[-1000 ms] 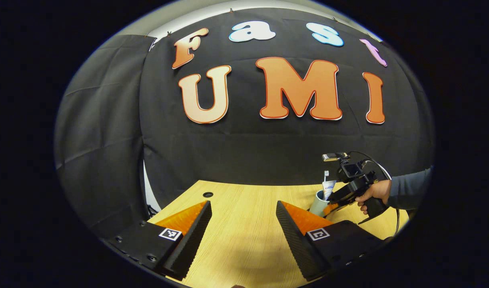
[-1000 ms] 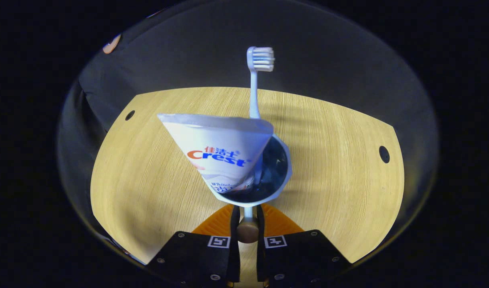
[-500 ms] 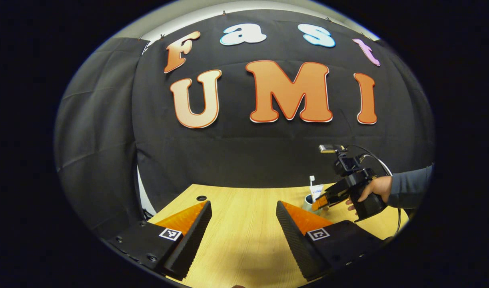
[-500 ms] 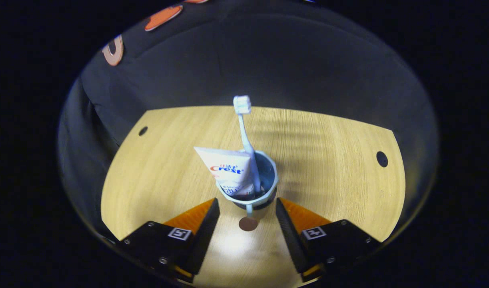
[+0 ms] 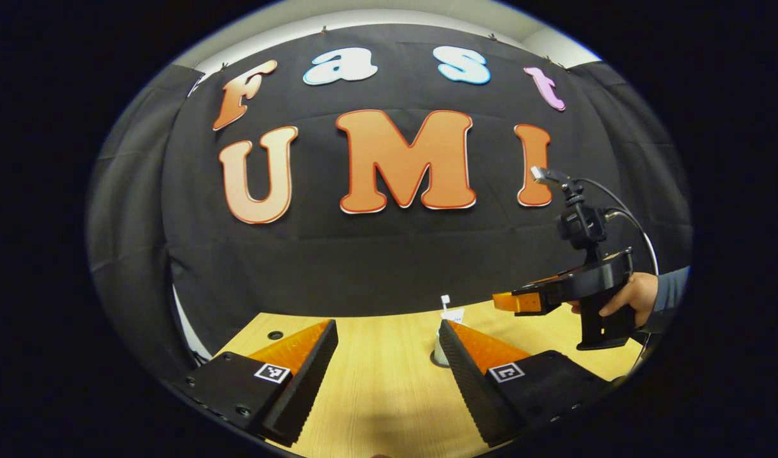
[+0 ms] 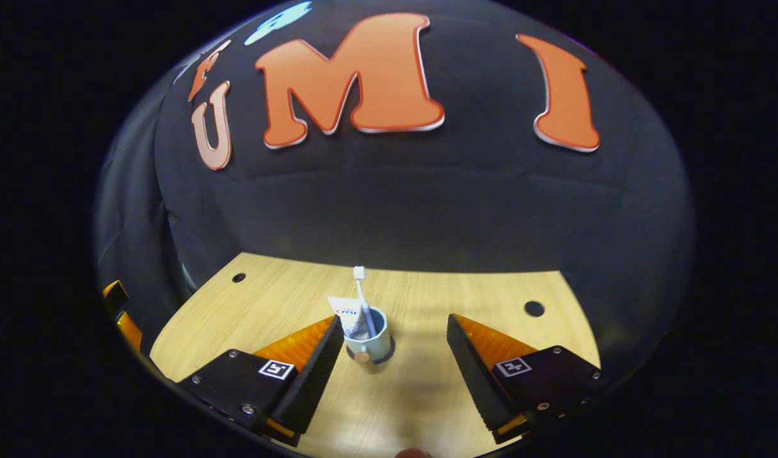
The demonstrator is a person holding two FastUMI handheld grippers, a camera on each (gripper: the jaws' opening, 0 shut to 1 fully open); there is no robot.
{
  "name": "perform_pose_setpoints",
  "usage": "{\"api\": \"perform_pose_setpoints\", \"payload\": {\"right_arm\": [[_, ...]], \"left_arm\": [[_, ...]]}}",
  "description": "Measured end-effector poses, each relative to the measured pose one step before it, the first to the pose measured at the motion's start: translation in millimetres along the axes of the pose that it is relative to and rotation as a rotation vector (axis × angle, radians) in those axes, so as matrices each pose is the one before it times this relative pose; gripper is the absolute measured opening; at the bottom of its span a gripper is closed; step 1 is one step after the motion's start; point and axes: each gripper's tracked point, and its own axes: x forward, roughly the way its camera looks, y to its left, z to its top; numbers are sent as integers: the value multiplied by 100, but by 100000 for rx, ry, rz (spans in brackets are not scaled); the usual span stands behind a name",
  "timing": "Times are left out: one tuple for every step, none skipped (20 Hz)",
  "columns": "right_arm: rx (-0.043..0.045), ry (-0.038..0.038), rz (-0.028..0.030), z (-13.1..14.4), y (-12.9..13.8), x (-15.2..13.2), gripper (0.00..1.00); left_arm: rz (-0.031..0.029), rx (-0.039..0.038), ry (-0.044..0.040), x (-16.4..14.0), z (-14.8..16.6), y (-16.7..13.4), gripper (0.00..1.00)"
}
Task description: Put the toothbrush and toothpaste on the desktop into the cup, then pick up the cup and place it on the coaster on the desktop.
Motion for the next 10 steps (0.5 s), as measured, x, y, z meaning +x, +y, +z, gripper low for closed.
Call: {"api": "perform_pose_setpoints", "payload": {"right_arm": [[708, -5124, -1791, 1245, -478, -1772, 99], [638, -3538, -1123, 660, -288, -1006, 99], [828, -3181, -1471, 453, -383, -1334, 99], [755, -2859, -1722, 598, -322, -1296, 99], [963, -3115, -2105, 539, -337, -1212, 99], [737, -2970, -1490, 488, -85, -814, 99], [132, -2130, -1157, 295, -190, -1243, 99], [-436, -2462, -230, 385, -105, -1045, 99], [-815, -1947, -529, 394, -115, -1070, 99], [-989, -2101, 226, 396, -14, -955, 99]], "left_arm": [[-2247, -29, -993, 183, 218, -314, 96], [-2133, -128, -810, 186, 351, -278, 96], [-2080, -165, -783, 186, 255, -298, 96], [-1969, -137, -745, 130, 251, -195, 96], [-1792, -28, -863, 104, 287, -230, 96], [-1452, 40, -922, -19, 372, -134, 96], [-960, 39, -738, -122, 316, -112, 96], [-453, 74, -1205, -303, 485, -41, 96], [191, 228, -1071, -270, 338, -6, 96], [213, 114, -1370, -425, 450, -10, 96]]}}
